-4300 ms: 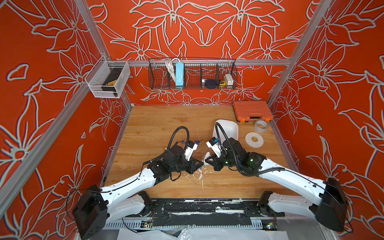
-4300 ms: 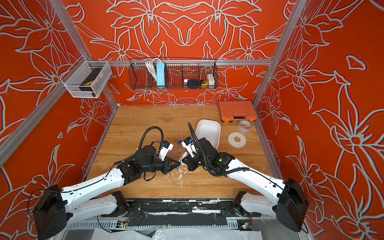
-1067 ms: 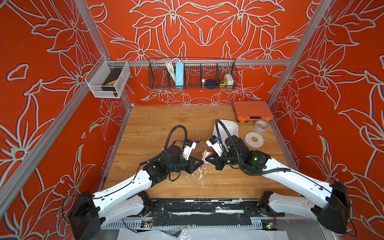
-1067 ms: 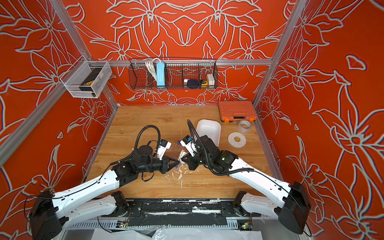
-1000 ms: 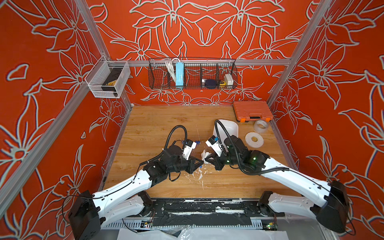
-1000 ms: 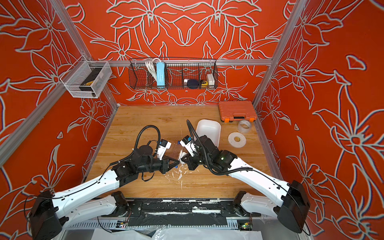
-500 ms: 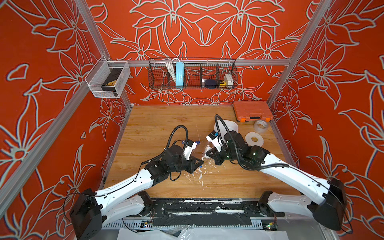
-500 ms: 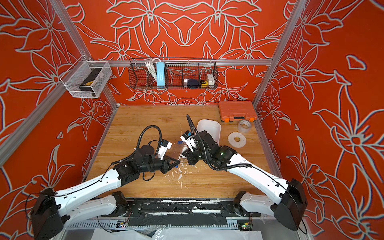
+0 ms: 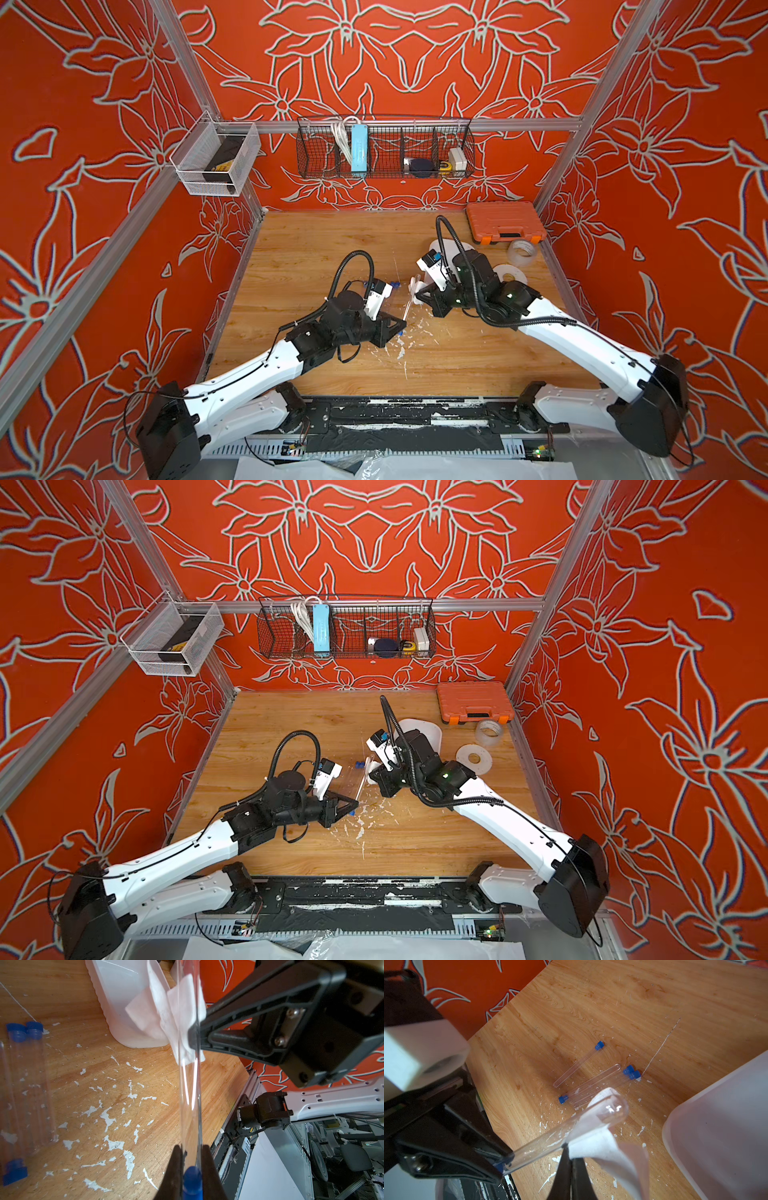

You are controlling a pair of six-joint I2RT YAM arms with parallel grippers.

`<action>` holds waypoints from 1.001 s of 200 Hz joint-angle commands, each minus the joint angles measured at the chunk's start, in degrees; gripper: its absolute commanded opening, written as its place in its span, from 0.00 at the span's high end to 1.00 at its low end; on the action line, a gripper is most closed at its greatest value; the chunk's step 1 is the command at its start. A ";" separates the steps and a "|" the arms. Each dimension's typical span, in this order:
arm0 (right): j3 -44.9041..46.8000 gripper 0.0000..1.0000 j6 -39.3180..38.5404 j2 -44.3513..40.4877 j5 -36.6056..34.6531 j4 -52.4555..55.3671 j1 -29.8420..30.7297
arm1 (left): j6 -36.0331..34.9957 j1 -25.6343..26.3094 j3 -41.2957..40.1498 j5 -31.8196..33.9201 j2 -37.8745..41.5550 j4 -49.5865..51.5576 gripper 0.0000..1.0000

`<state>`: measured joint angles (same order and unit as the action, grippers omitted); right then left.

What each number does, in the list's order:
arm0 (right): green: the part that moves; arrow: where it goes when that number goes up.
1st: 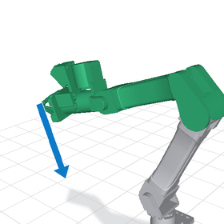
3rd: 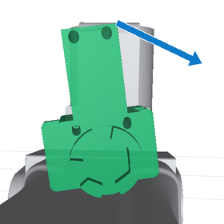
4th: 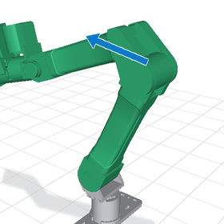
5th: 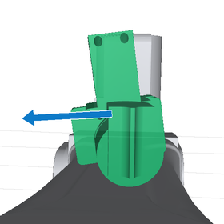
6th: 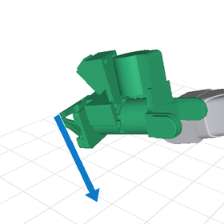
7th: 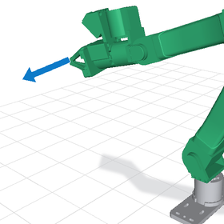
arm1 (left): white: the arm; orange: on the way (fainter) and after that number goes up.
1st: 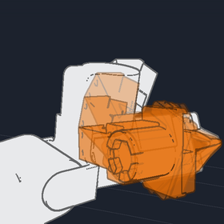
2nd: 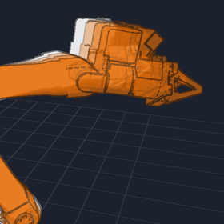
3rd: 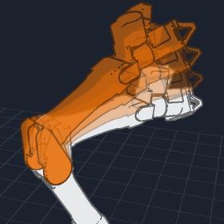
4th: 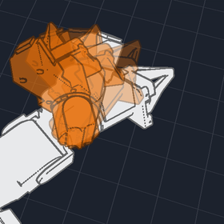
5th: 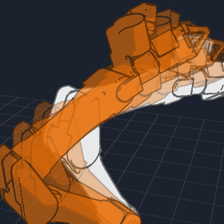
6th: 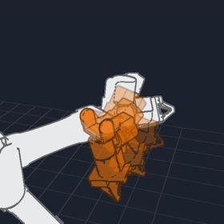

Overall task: Wipe the exteriors of test tubes
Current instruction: Wipe the dirt from the test tube.

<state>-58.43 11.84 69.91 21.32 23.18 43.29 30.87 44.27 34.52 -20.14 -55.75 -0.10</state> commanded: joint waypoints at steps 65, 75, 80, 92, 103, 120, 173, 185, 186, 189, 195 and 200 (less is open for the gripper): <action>2.97 1.00 4.76 -1.77 0.03 -2.01 7.87 | -1.84 0.29 0.72 2.75 0.46 -0.91 0.90; 3.06 1.00 4.95 -1.67 0.42 -2.43 8.05 | -1.95 0.37 0.81 2.76 0.29 -0.96 0.90; 2.86 1.00 4.96 -1.55 0.40 -2.44 8.04 | -2.04 0.38 0.87 2.79 0.20 -0.96 0.90; 2.16 1.00 4.45 -1.30 0.29 -2.18 8.04 | -2.51 0.46 0.90 3.20 -0.02 -0.51 0.90; 1.00 1.00 4.02 -0.97 0.08 -1.62 8.06 | -3.23 0.80 1.14 4.63 -0.28 0.64 0.90; -1.01 1.00 3.31 -0.35 -0.13 -0.48 7.95 | -4.38 1.59 1.29 6.97 -0.24 2.53 0.90; -6.69 1.00 -0.01 3.57 -2.43 3.95 7.26 | -5.89 5.14 2.23 13.37 -0.25 5.13 0.91; -7.30 1.00 0.07 4.40 -2.01 4.41 7.25 | -6.16 5.88 2.64 14.87 -0.26 5.58 0.91; -7.30 1.00 0.14 4.47 -1.91 4.46 7.25 | -6.17 5.94 2.74 15.00 -0.25 5.61 0.91; -7.31 1.00 0.31 4.57 -1.70 4.50 7.27 | -6.24 6.12 2.86 15.38 -0.24 5.63 0.91; -7.16 1.00 0.67 4.84 -1.14 4.48 7.25 | -6.23 6.39 2.98 16.01 -0.24 5.72 0.91; -6.98 1.00 0.93 4.91 -0.82 4.45 7.33 | -6.38 6.52 3.00 16.32 -0.24 5.61 0.91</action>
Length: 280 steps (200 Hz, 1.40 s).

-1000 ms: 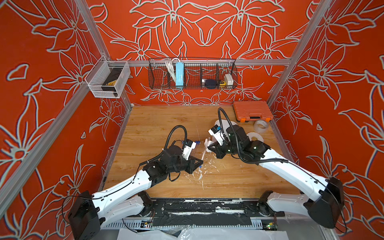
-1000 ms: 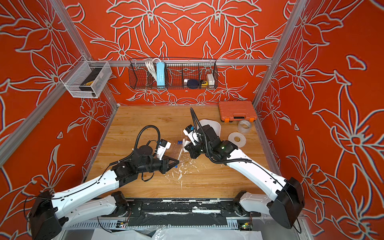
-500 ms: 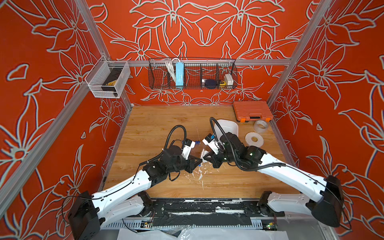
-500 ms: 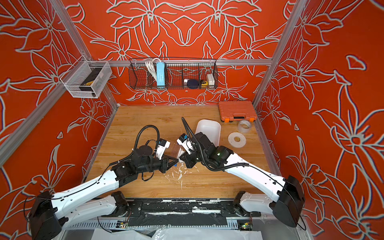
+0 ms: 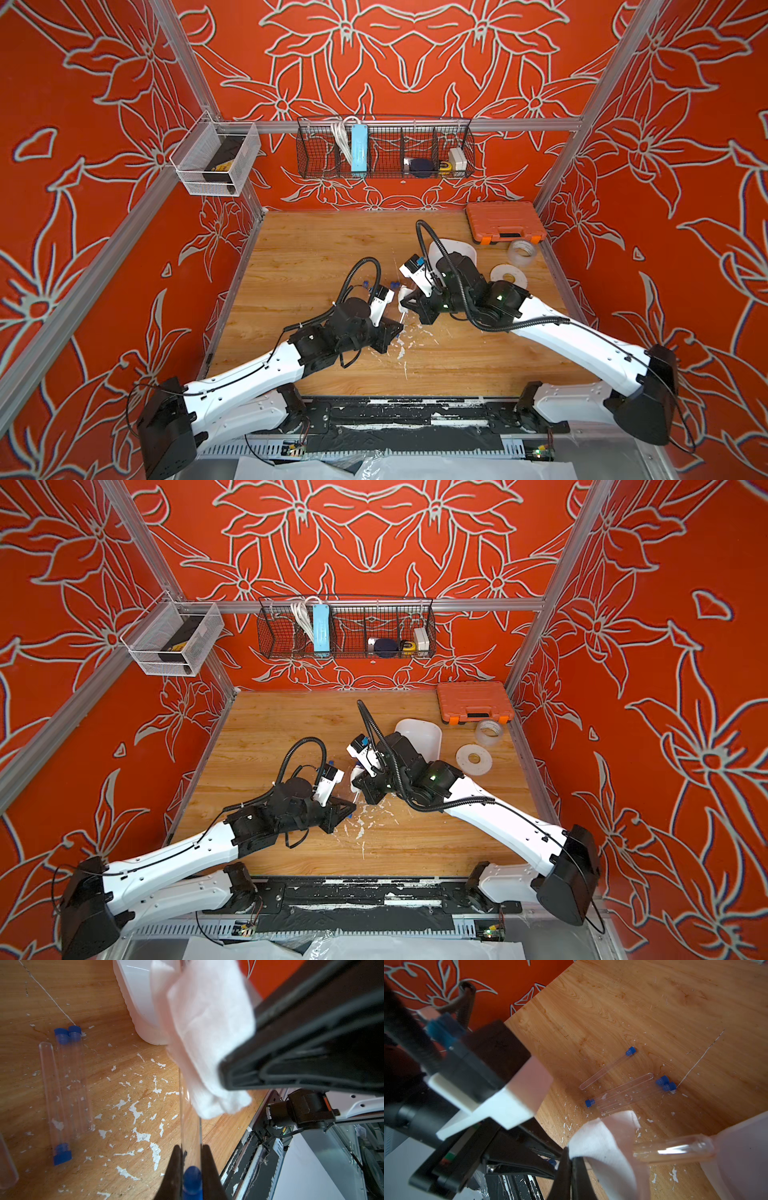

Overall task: Wipe the exteriors of test tubes
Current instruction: Wipe the dirt from the test tube.

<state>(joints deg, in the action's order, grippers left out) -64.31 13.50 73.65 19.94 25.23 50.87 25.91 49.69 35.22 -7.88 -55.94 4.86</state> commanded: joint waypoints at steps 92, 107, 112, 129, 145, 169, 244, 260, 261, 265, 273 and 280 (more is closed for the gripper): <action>1.58 1.00 0.35 0.59 -4.91 5.64 3.36 | -2.82 4.22 2.83 10.90 -0.22 1.02 0.91; 1.07 1.00 -0.44 0.39 -7.54 6.59 3.27 | -2.82 4.53 2.79 11.47 -0.06 1.45 0.91; 0.80 1.00 -0.71 0.40 -8.28 6.85 3.18 | -2.88 4.70 2.83 11.63 0.00 1.62 0.91; -0.45 1.00 -1.61 0.85 -9.60 7.98 2.43 | -2.88 5.15 2.84 12.17 0.07 2.14 0.92; -1.75 1.00 -2.56 1.87 -9.85 9.22 1.21 | -3.06 5.67 3.03 12.75 0.24 2.58 0.92; -3.52 1.00 -3.96 2.72 -9.67 10.10 -0.62 | -3.20 6.44 3.15 13.66 0.39 2.95 0.92; -10.07 1.00 -8.03 5.69 -7.55 12.66 -5.29 | -3.65 8.13 4.41 15.15 -0.20 3.46 0.92; -11.24 1.00 -8.78 6.24 -7.68 13.45 -5.43 | -3.76 8.49 4.76 15.74 -0.22 3.75 0.92; -11.30 1.00 -8.81 6.29 -7.70 13.49 -5.43 | -3.76 8.49 4.76 15.77 -0.22 3.75 0.92; -11.48 1.00 -8.94 6.33 -7.85 13.67 -5.48 | -3.76 8.49 4.70 15.79 -0.22 3.67 0.92; -11.77 1.00 -9.17 6.33 -8.07 13.95 -5.52 | -3.72 8.58 4.72 15.88 -0.22 3.66 0.92; -11.87 1.00 -9.23 6.26 -8.16 14.05 -5.59 | -3.72 8.66 4.74 16.08 -0.22 3.66 0.92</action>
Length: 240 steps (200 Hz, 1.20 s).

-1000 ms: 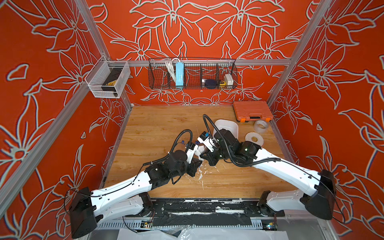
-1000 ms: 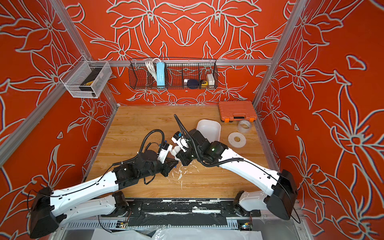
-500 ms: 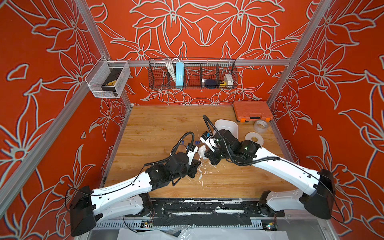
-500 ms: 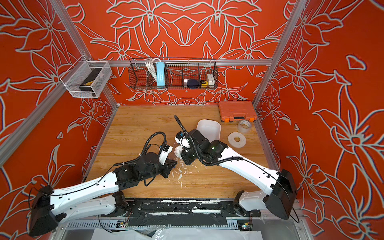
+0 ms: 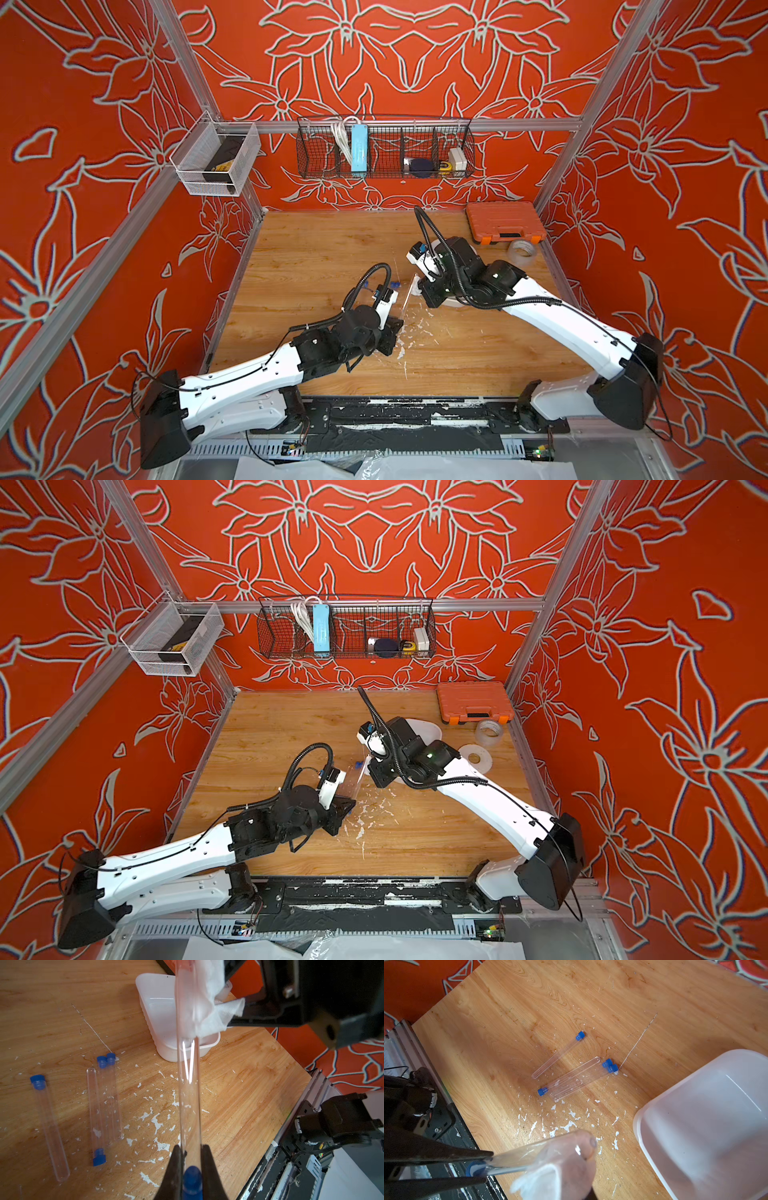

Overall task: Wipe the exteriors of test tubes
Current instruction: Wipe the dirt from the test tube.

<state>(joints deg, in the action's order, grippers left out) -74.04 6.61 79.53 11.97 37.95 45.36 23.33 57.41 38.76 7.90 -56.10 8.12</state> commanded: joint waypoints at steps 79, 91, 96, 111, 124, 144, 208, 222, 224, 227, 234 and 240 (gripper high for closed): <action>-2.71 1.00 -2.68 0.10 1.67 -0.81 -2.74 | -0.80 1.30 1.17 -0.31 0.94 -0.41 0.92; -2.32 1.00 -2.27 -0.03 2.81 -1.83 -2.79 | -0.49 1.30 0.88 -0.56 1.33 -0.99 0.92; -2.11 1.00 -2.06 -0.09 3.59 -2.30 -2.77 | -0.35 1.30 0.68 -0.65 1.55 -1.31 0.92; -0.64 1.00 -1.30 -0.98 6.92 -4.39 -2.66 | -0.09 1.30 0.03 -0.69 2.24 -2.68 0.91; 1.42 1.00 -0.55 -2.18 8.87 -6.75 -2.30 | 0.12 1.31 -0.18 -0.20 2.49 -3.18 0.91; 5.22 1.00 0.67 -4.64 9.48 -9.88 -1.15 | 0.07 1.30 0.22 0.36 2.11 -3.62 0.91; 16.79 1.00 6.51 -12.23 7.35 -19.73 4.13 | 0.14 1.30 2.23 2.29 -0.06 -4.41 0.91; 18.06 1.00 7.43 -13.09 6.62 -20.67 5.18 | 0.20 1.30 2.71 2.30 -0.07 -4.69 0.91; 18.17 1.00 7.45 -13.08 6.50 -20.76 5.24 | 0.24 1.30 2.78 2.30 -0.07 -4.69 0.91; 18.29 1.00 7.62 -13.22 6.43 -20.75 5.46 | 0.18 1.30 2.84 2.25 -0.99 -4.77 0.91; 18.40 1.00 7.73 -13.24 6.31 -20.67 5.81 | 0.24 1.30 2.98 2.21 -2.12 -4.82 0.91; 18.49 1.00 7.74 -13.26 6.15 -20.52 6.07 | 0.27 1.30 3.09 2.13 -2.25 -4.86 0.91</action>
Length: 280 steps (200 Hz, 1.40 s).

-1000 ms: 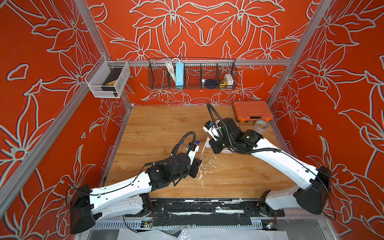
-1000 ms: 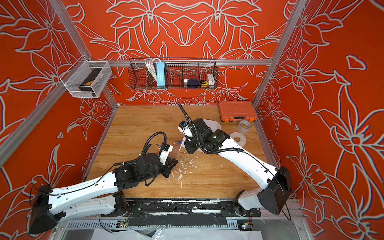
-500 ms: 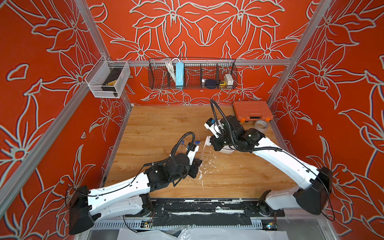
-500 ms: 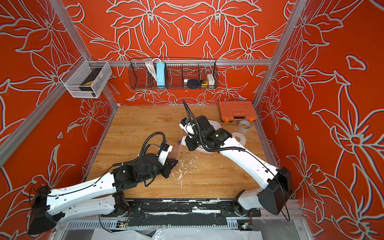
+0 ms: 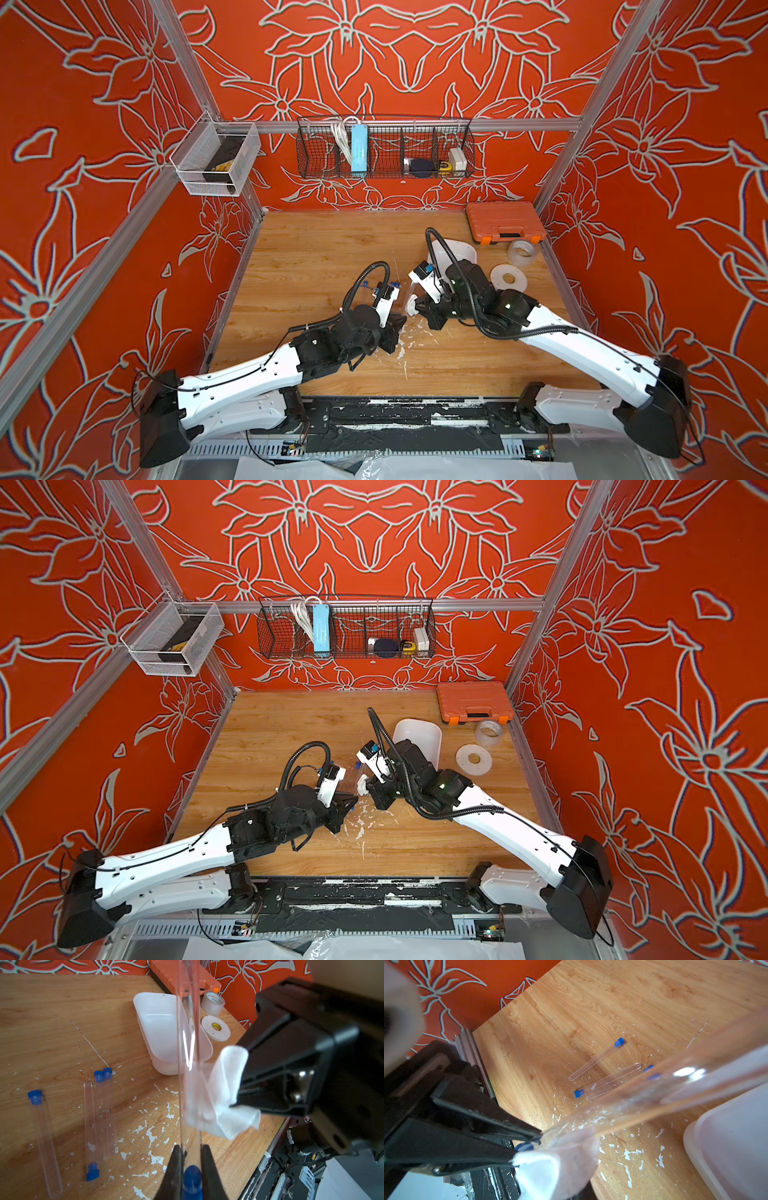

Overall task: Wipe the exteriors of test tubes
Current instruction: Wipe the dirt from the test tube.

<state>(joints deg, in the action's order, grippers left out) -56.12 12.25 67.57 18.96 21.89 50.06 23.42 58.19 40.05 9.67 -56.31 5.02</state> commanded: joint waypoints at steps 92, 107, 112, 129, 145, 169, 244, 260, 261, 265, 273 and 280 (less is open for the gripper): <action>-7.20 1.00 -3.00 1.77 -7.42 2.95 0.65 | 0.61 0.52 0.45 -1.14 -1.19 0.32 0.91; -9.08 1.00 -4.01 2.67 -7.47 4.21 -0.56 | 0.72 0.52 0.25 -1.23 -0.83 0.90 0.91; -9.67 1.00 -4.32 2.89 -7.47 4.51 -1.09 | 0.71 0.52 0.22 -1.23 -0.81 1.08 0.91; -11.34 1.00 -5.05 3.80 -6.09 5.62 -3.62 | 0.59 0.52 0.08 -1.28 -0.77 1.71 0.91; -12.80 1.00 -5.44 4.56 -4.38 6.39 -6.39 | 0.42 0.58 -0.03 -1.23 -0.81 2.66 0.91; -14.20 1.00 -6.25 4.40 -3.74 7.67 -9.32 | 0.65 0.59 -0.61 -1.32 -0.81 4.31 0.91; -11.44 1.00 -7.11 1.08 -1.77 17.65 -12.36 | 1.85 0.94 -2.41 -1.94 -8.07 8.72 0.91; -8.51 1.00 -5.78 -0.32 0.40 18.54 -12.27 | 1.89 1.30 -2.56 -2.07 -10.09 9.00 0.92; -8.27 1.00 -5.63 -0.37 0.47 18.54 -12.23 | 1.89 1.35 -2.54 -2.09 -10.20 8.98 0.92; -7.52 1.00 -5.19 -0.80 1.10 18.48 -12.11 | 1.89 1.39 -2.64 -2.19 -10.61 8.92 0.92; -5.86 1.00 -4.23 -1.60 1.82 18.46 -11.73 | 1.90 1.61 -2.66 -2.35 -11.20 8.74 0.92; -4.55 1.00 -3.55 -2.26 2.02 18.39 -11.28 | 1.94 1.84 -2.65 -2.55 -11.49 8.62 0.92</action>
<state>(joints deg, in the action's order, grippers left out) -64.84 6.81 67.66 17.52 37.19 37.95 24.80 59.13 37.67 7.70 -66.70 12.82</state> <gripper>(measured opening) 0.051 0.098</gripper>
